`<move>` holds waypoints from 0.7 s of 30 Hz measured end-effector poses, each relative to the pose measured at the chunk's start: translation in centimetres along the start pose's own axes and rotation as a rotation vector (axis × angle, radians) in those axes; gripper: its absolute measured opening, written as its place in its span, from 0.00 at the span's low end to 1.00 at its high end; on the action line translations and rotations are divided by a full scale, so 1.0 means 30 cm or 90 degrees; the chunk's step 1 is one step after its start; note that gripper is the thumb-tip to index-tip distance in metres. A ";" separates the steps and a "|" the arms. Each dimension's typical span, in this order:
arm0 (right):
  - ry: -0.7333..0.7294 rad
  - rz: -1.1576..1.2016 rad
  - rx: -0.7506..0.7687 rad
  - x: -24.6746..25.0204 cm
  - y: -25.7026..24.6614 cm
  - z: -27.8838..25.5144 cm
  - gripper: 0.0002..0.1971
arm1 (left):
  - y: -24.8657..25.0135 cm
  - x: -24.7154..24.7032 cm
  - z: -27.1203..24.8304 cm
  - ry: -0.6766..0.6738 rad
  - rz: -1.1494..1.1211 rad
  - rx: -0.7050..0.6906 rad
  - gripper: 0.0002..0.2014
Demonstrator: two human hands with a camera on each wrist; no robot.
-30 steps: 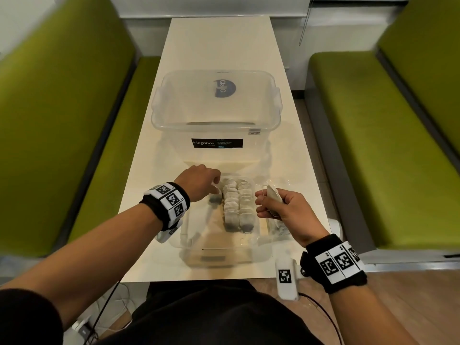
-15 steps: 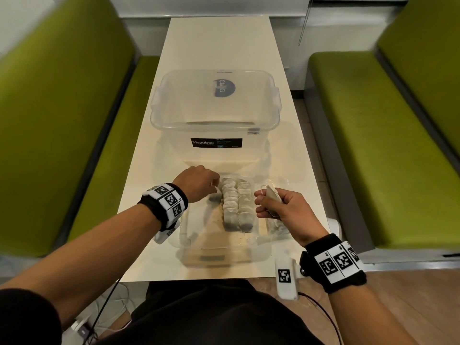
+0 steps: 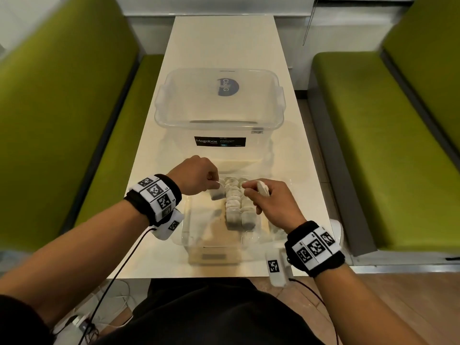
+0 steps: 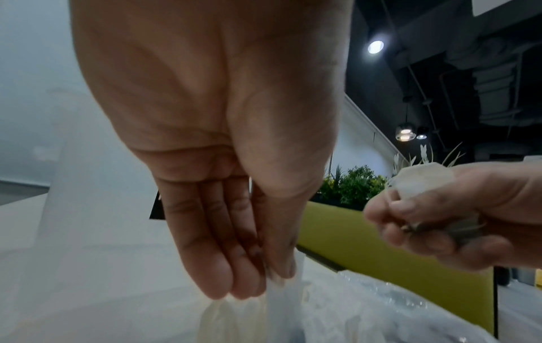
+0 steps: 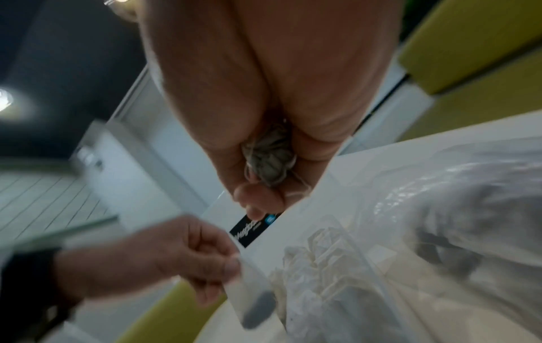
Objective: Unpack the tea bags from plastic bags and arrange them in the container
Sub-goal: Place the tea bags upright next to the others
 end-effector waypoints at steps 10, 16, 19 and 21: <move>-0.022 -0.314 0.077 -0.127 -0.103 0.108 0.11 | 0.063 0.040 -0.046 -0.021 -0.053 -0.064 0.10; -0.074 -0.338 0.063 -0.139 -0.100 0.121 0.10 | 0.056 0.048 -0.049 -0.021 -0.024 -0.071 0.07; -0.112 -0.311 0.032 -0.140 -0.087 0.130 0.09 | 0.050 0.043 -0.047 -0.019 -0.004 -0.074 0.07; -0.116 -0.304 0.024 -0.136 -0.081 0.129 0.10 | 0.044 0.037 -0.041 -0.019 -0.011 -0.068 0.07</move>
Point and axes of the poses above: each hand's wrist, its own z-axis towards the middle knuckle, its own x-axis out of the back of the hand, y = z × x, the point moved 7 cm from there along z, towards the middle knuckle, and after that the axes turned 6 degrees about -y, right-handed, at the moved point
